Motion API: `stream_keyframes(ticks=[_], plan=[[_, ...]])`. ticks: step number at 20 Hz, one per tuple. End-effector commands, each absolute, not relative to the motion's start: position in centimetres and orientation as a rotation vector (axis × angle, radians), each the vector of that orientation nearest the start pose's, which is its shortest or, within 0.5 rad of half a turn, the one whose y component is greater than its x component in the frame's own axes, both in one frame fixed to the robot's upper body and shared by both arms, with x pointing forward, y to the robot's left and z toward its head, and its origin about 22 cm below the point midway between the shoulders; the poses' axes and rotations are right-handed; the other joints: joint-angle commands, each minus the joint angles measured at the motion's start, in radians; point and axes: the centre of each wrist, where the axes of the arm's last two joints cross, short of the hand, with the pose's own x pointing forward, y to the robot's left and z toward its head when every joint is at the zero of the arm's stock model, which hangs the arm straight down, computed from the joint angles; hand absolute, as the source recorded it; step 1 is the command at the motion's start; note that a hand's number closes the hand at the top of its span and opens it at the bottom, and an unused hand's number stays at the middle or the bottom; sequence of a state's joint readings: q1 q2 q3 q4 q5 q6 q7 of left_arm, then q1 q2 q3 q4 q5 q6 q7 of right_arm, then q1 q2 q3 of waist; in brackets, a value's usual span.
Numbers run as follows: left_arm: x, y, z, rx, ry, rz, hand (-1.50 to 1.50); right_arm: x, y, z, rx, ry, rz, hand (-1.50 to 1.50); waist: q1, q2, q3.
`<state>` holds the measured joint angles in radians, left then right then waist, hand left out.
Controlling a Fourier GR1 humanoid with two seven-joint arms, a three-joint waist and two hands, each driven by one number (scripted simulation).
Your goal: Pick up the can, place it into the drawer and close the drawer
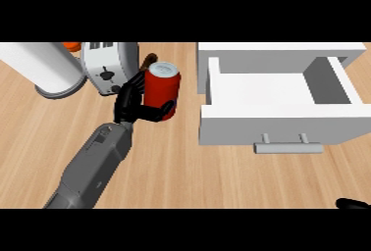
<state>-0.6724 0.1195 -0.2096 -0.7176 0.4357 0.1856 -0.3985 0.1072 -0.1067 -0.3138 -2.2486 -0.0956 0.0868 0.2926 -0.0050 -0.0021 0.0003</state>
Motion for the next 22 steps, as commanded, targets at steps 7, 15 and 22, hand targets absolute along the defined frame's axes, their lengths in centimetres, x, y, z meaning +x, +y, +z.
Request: stream_keyframes(ticks=[7, 15, 22], plan=[[39.4, 10.5, 10.8, -0.177, -1.713, -0.079, 1.50, 16.4, -29.3, 14.4, -0.301, -1.881, -0.047, -1.50, 0.008, -0.002, 0.000], [40.5, 5.2, 17.9, -0.153, -1.713, -0.140, 1.50, 16.3, -30.0, 15.7, -0.300, -1.877, -0.070, -1.50, -0.008, 0.001, 0.000], [41.5, 1.3, 22.4, -0.143, -1.707, -0.176, 1.50, 17.1, -28.6, 16.2, -0.292, -1.870, -0.052, -1.50, -0.021, 0.007, 0.000]])
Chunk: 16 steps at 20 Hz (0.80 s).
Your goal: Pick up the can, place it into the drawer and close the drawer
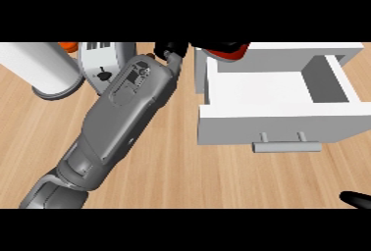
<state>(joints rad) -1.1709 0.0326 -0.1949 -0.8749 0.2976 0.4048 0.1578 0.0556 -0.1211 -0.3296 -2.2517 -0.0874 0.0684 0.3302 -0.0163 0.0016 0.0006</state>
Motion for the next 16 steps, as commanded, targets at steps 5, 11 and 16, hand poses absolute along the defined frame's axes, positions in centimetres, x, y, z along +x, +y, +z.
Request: stream_keyframes(ticks=[5, 11, 16], plan=[[42.0, -0.1, 25.0, -0.117, -1.703, -0.194, 1.50, 16.5, -30.4, 14.3, -0.284, -1.874, -0.056, -1.50, -0.019, 0.003, 0.001], [42.2, -1.6, 25.4, -0.064, -1.687, -0.217, 1.50, 16.9, -29.5, 15.5, -0.274, -1.903, -0.062, -1.50, -0.036, 0.007, 0.001], [42.5, -2.3, 25.3, -0.013, -1.672, -0.212, 1.50, 18.5, -29.6, 17.1, -0.266, -1.903, -0.046, -1.50, -0.059, 0.015, 0.002]])
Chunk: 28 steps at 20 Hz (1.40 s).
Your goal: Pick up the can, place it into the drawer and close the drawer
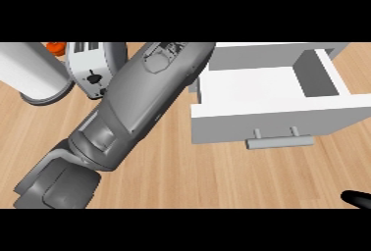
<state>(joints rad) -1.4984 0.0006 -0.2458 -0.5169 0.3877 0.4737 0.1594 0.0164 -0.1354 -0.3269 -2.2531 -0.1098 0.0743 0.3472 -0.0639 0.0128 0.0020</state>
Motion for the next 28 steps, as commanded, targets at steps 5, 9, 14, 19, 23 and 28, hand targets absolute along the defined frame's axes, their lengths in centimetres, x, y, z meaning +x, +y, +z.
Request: stream_keyframes(ticks=[5, 9, 14, 19, 23, 28], plan=[[43.1, -2.2, 25.5, 0.062, -1.705, -0.188, 1.50, 18.9, -29.1, 17.6, -0.246, -1.922, -0.018, -1.50, -0.020, 0.009, 0.001], [43.1, -2.4, 25.7, 0.111, -1.697, -0.152, -1.50, 18.6, -28.8, 18.1, -0.264, -1.915, 0.002, -1.50, -0.028, 0.008, 0.001], [43.7, -1.6, 23.9, 0.156, -1.711, -0.102, -1.50, 19.6, -29.1, 18.3, -0.270, -1.934, 0.020, -1.50, -0.044, 0.017, 0.001], [43.3, -2.2, 24.9, 0.105, -1.716, -0.063, -1.50, 19.9, -28.5, 18.6, -0.317, -1.965, 0.163, -1.50, -0.042, 0.014, 0.001], [43.4, -2.2, 25.2, 0.113, -1.704, -0.028, -1.50, 20.1, -28.0, 18.2, -0.399, -1.983, 0.273, -1.50, -0.043, 0.016, 0.001], [43.3, -2.3, 25.6, 0.063, -1.690, 0.000, -1.50, 21.8, -26.8, 19.3, -0.529, -2.017, 0.443, -1.50, -0.024, 0.016, 0.000]])
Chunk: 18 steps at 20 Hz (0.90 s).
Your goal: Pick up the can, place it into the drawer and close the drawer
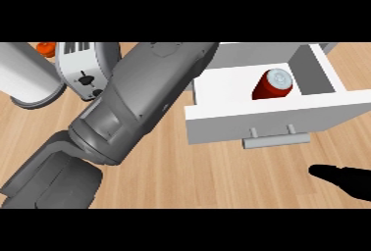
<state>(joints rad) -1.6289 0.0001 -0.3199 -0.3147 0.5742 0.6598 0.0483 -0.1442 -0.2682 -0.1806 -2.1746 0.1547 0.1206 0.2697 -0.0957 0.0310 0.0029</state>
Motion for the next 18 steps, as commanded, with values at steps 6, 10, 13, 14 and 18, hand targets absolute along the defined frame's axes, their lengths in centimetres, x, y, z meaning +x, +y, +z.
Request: stream_keyframes(ticks=[6, 10, 13, 14, 18], plan=[[43.6, -2.0, 25.3, 0.063, -1.727, 0.022, -1.50, 24.8, -25.1, 18.8, -0.701, -1.968, 0.635, -1.50, 0.039, -0.001, -0.001], [43.1, -2.8, 26.5, 0.059, -1.742, 0.000, -1.50, 28.0, -23.8, 15.6, -0.769, -1.913, 0.756, -1.50, 0.067, -0.008, -0.001], [43.5, -2.3, 26.2, 0.065, -1.749, -0.015, -1.50, 29.1, -23.4, 13.8, -0.820, -1.884, 0.814, -1.50, 0.074, -0.008, -0.001], [43.8, -1.9, 25.5, 0.067, -1.747, -0.011, -1.50, 29.8, -22.8, 13.6, -0.832, -1.878, 0.832, -1.50, 0.071, -0.006, -0.001], [43.7, -2.0, 25.7, 0.063, -1.732, -0.031, -1.50, 31.9, -21.3, 10.5, -0.925, -1.806, 0.935, -1.50, 0.092, -0.011, -0.001]])
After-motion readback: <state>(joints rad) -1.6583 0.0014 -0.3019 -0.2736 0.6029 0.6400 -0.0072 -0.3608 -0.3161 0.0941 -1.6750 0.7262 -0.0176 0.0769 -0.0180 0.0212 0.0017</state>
